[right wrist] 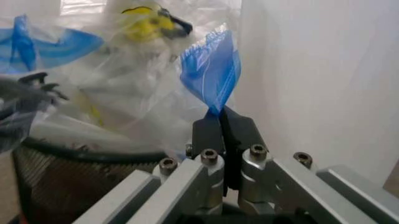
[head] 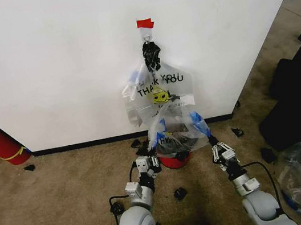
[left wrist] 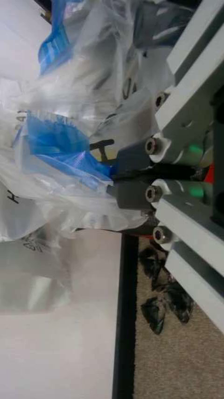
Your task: Pick up the garbage bag from the wall and place it over the trash bin.
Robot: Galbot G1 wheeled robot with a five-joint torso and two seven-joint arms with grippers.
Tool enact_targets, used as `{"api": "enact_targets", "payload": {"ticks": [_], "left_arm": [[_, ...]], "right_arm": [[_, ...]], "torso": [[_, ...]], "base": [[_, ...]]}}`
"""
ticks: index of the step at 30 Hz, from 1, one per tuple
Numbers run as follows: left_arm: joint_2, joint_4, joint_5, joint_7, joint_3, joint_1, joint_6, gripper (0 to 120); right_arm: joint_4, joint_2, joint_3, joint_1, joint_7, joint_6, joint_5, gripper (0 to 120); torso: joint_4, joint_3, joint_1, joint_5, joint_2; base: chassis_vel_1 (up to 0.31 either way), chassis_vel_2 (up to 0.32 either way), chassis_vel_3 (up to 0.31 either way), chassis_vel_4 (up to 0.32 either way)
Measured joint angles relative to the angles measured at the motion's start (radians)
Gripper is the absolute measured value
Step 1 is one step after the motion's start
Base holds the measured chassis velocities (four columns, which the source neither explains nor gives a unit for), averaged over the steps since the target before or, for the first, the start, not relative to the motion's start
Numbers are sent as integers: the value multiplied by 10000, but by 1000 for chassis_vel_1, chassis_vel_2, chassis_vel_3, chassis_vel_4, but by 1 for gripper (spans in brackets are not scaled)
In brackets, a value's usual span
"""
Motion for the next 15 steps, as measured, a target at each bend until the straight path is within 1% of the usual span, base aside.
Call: {"api": "enact_targets", "payload": {"ticks": [2,5,8,9,15], "left_arm": [[16,-69,16,-34,-20,38,22,0],[54,-145,130,-303,-122,140,150,0],[51,34,220,-674,-248,176,210,0],[51,34,220,-674,-248,176,210,0],[-31,628,366,-1006,-371,40,284,0]], "right_arm": [[63,-93,16,-87,-189,16,285,0],[87,-368,137,-269,-782,141,1108,0],[-329,-451,171,-251,-863,266,1760,0],[-329,-451,171,-251,-863,266,1760,0],[-1533,-17,-72,264,-710,285,3741,0]], "torso": [[-2,-1,0,0,0],[-1,-2,0,-2,0],[-1,-2,0,-1,0],[-1,-2,0,-1,0],[0,-1,0,-1,0]], "base": [[0,0,0,0],[0,0,0,0],[0,0,0,0],[0,0,0,0],[0,0,0,0]]}}
